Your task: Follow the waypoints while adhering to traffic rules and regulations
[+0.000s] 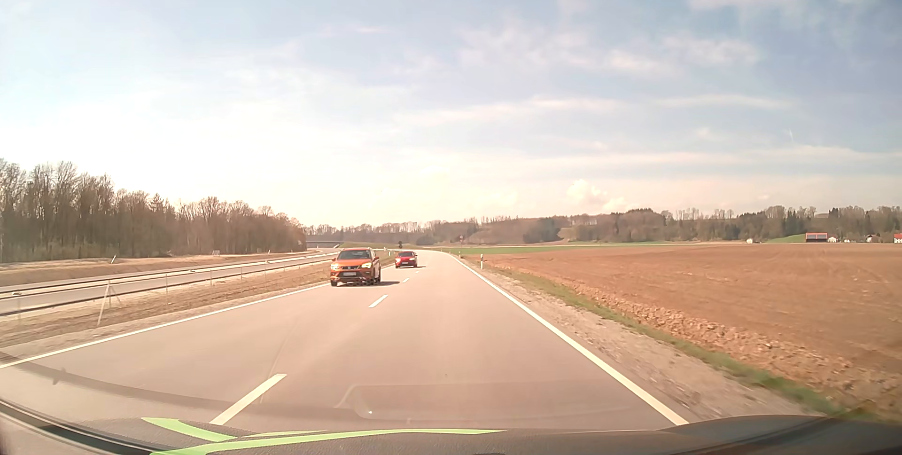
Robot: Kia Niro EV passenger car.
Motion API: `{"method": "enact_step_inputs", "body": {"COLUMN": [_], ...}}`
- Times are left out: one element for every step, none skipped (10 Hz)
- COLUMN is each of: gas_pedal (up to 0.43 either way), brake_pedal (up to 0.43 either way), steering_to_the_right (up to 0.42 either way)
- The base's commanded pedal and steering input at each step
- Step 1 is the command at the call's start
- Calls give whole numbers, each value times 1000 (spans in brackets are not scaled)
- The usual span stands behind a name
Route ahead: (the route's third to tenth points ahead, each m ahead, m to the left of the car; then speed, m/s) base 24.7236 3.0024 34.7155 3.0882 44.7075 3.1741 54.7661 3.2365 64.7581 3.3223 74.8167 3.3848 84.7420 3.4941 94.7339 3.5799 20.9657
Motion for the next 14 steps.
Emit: {"method": "enact_step_inputs", "body": {"gas_pedal": [98, 98, 98, 98, 110, 118, 118, 130, 138, 150, 150, 157, 157, 157], "brake_pedal": [0, 0, 0, 0, 0, 0, 0, 0, 0, 0, 0, 0, 0, 0], "steering_to_the_right": [0, 0, 0, 0, 0, 0, 0, -1, -1, -2, -2, -2, -2, -2]}}
